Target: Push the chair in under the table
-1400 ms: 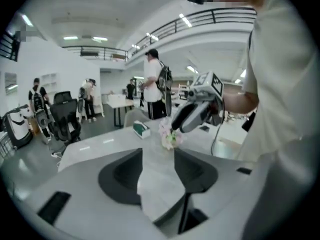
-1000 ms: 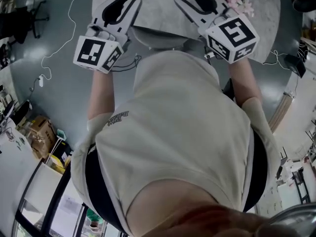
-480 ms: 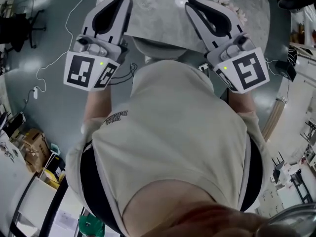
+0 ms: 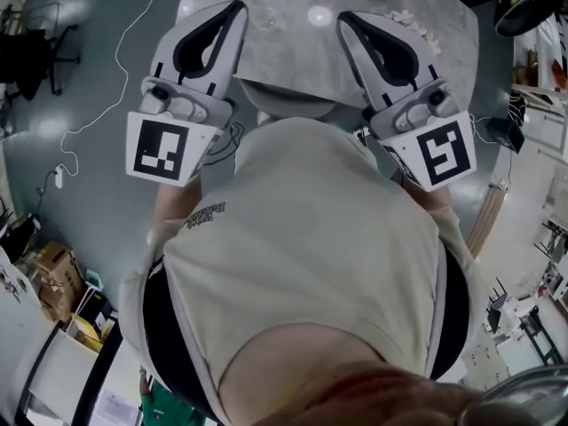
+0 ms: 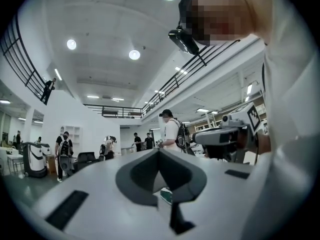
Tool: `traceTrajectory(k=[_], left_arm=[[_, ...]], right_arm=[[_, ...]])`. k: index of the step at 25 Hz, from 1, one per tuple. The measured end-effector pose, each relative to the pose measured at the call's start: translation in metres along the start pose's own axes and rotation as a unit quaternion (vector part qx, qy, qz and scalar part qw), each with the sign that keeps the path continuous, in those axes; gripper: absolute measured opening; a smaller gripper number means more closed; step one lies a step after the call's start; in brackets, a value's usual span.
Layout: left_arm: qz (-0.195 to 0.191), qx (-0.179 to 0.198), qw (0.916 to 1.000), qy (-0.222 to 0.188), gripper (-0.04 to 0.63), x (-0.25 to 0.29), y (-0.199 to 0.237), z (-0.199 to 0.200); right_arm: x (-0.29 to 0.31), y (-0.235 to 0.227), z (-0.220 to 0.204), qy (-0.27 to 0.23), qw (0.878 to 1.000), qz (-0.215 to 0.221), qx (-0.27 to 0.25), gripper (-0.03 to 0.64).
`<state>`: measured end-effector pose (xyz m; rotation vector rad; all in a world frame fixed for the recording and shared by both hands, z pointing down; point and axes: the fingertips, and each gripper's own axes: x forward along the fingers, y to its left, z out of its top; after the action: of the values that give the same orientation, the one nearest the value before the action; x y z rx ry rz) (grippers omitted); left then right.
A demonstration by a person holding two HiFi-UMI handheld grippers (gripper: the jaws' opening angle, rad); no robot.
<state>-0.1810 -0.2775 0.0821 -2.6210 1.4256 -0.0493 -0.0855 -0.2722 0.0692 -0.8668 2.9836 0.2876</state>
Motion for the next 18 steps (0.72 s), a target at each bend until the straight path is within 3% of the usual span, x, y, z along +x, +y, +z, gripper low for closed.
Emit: traceTrajectory(k=[18], left_arm=[[-0.006, 0.005, 1.0000, 0.003, 0.009, 0.002, 0.015, -0.016]], right_arm=[[0.019, -0.021, -0.012, 0.022, 0.998, -0.054, 0.018, 0.009]])
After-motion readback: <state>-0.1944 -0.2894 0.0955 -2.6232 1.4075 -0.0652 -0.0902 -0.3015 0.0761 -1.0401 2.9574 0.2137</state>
